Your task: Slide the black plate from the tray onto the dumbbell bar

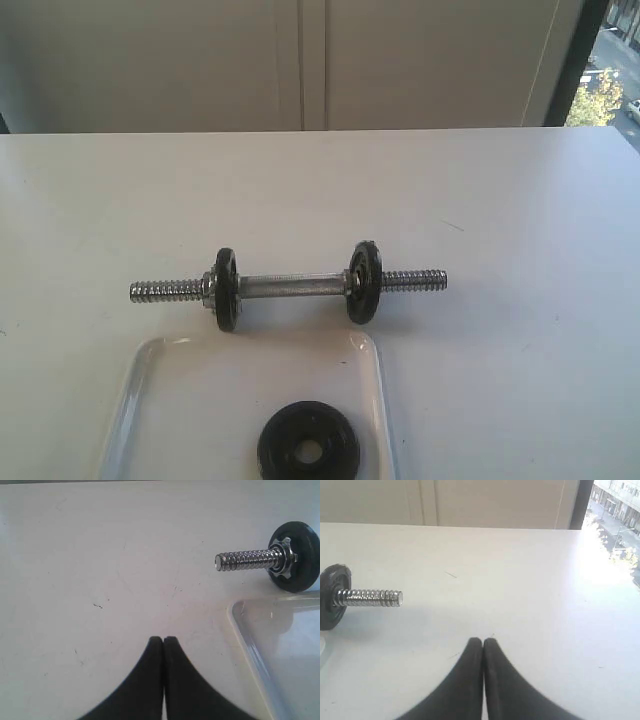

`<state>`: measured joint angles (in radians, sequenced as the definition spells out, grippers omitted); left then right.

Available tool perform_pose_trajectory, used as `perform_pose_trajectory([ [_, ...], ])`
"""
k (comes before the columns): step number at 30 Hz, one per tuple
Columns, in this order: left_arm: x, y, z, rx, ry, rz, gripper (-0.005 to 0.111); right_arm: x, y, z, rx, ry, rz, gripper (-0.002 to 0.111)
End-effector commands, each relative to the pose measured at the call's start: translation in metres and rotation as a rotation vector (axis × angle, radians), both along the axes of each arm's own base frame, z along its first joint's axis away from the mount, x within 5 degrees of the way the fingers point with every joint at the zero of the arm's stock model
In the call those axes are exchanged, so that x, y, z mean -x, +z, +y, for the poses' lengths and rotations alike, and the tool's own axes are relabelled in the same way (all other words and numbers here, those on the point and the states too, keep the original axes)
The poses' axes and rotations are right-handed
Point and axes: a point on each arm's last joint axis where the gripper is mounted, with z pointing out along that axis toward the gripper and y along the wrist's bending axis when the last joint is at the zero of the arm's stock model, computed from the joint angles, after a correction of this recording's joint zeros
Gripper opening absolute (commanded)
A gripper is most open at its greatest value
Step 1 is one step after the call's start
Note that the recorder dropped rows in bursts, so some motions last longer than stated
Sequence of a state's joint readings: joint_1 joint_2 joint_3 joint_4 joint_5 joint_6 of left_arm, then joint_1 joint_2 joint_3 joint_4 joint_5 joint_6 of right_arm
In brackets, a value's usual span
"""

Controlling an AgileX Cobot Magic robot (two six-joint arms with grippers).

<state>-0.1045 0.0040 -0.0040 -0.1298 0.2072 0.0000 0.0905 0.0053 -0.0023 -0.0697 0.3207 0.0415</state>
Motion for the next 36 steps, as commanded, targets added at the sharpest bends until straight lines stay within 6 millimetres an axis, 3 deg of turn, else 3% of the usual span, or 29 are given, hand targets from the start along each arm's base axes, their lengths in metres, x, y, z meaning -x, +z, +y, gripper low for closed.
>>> perform_pose_trajectory([
  [1, 0.0, -0.001, 0.0, 0.011, 0.004, -0.003, 0.0, 0.0, 0.0, 0.0, 0.003, 0.002, -0.012, 0.0],
  [16, 0.0, 0.0, 0.0, 0.012, 0.006, -0.014, 0.0, 0.0, 0.0, 0.0, 0.003, 0.002, -0.012, 0.0],
  [24, -0.006, 0.026, 0.005, 0.045, 0.066, -0.3, 0.0, 0.0, 0.0, 0.0, 0.003, 0.002, -0.012, 0.0],
  [36, -0.006, 0.027, 0.005, 0.046, 0.068, -0.309, 0.0, 0.0, 0.0, 0.0, -0.002, 0.001, -0.012, 0.0],
])
